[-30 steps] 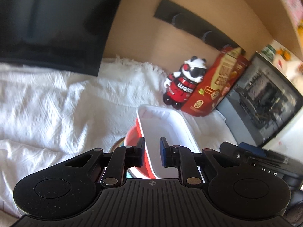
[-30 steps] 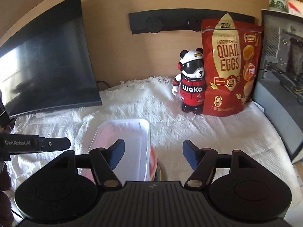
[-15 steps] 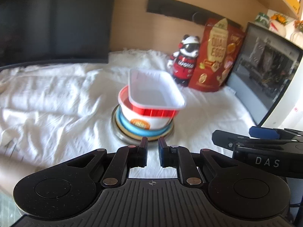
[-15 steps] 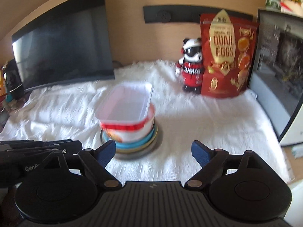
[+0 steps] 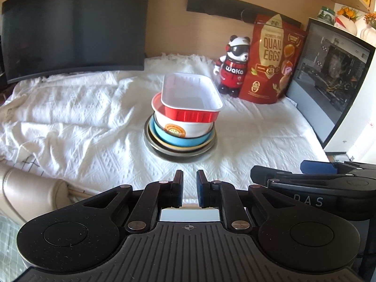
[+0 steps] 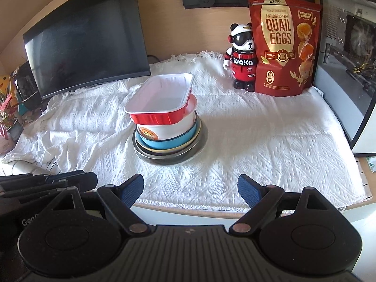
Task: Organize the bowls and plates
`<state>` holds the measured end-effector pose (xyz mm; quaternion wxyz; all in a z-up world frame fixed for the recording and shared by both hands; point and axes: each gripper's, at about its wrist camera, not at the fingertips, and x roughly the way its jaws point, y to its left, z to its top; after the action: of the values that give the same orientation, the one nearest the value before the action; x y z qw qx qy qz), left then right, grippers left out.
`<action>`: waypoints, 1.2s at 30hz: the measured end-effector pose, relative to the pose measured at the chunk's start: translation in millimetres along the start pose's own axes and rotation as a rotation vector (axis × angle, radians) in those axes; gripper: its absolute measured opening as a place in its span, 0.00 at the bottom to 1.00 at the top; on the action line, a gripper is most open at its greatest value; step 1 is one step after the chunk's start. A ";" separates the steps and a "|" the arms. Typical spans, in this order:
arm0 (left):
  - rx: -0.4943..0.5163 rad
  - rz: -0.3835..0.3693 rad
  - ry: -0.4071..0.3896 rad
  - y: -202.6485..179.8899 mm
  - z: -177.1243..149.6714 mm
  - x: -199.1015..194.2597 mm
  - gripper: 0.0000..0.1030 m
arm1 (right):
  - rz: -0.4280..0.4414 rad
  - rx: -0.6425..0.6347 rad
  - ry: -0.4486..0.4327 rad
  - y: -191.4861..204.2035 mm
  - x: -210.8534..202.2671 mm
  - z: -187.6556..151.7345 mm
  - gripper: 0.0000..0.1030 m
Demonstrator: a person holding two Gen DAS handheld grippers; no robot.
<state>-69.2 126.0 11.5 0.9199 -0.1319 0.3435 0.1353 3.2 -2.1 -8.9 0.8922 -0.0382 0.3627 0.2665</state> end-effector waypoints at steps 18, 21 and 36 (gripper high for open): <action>-0.014 0.006 0.028 1.0 -1.5 2.6 0.14 | 0.020 -0.020 0.027 0.1 5.2 -1.1 0.85; -0.015 0.002 0.031 0.7 -1.3 3.5 0.14 | 0.022 -0.019 0.029 -0.5 5.1 -1.8 0.85; -0.025 -0.010 0.039 0.3 -2.8 4.1 0.14 | 0.025 -0.021 0.035 -1.9 5.1 -3.5 0.85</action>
<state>-68.0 126.0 6.7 0.9120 -0.1476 0.3591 0.1322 5.0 -2.4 -15.2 0.8817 -0.0475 0.3761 0.2808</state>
